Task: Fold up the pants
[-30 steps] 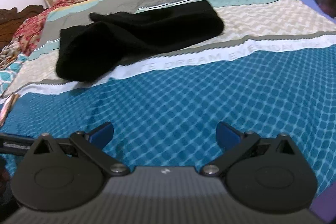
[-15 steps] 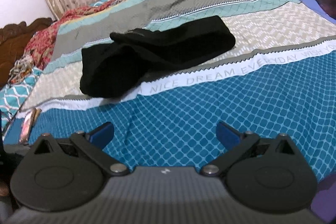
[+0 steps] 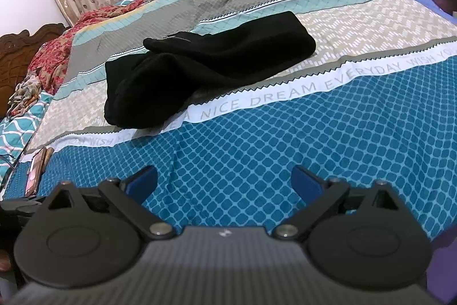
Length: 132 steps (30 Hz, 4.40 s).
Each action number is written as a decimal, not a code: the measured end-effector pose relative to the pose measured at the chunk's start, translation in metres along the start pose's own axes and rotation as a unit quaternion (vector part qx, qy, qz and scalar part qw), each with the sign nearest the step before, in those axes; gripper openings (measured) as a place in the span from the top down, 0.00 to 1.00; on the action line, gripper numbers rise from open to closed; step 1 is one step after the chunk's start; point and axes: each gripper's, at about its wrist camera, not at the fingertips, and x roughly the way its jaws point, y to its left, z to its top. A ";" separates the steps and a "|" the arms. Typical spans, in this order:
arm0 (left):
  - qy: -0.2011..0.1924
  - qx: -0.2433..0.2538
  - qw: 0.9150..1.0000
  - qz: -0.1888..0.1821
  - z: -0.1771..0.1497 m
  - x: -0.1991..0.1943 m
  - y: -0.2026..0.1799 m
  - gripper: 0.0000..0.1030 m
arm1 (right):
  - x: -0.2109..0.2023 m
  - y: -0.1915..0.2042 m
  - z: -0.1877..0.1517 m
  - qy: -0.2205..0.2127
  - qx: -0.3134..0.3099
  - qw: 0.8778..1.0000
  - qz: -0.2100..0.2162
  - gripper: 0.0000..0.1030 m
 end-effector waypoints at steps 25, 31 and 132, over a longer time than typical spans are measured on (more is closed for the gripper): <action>0.008 -0.006 1.000 0.003 -0.002 0.003 0.001 0.00 | 0.000 -0.003 -0.002 0.000 0.005 1.000 -0.003 0.03; 0.010 -0.006 1.000 0.003 -0.003 0.004 0.002 0.00 | 0.000 -0.003 -0.002 -0.001 0.007 1.000 -0.005 0.03; 0.014 -0.226 0.950 -0.214 0.063 0.088 0.159 0.28 | 0.065 -0.002 0.159 -0.073 -0.082 0.994 -0.014 0.44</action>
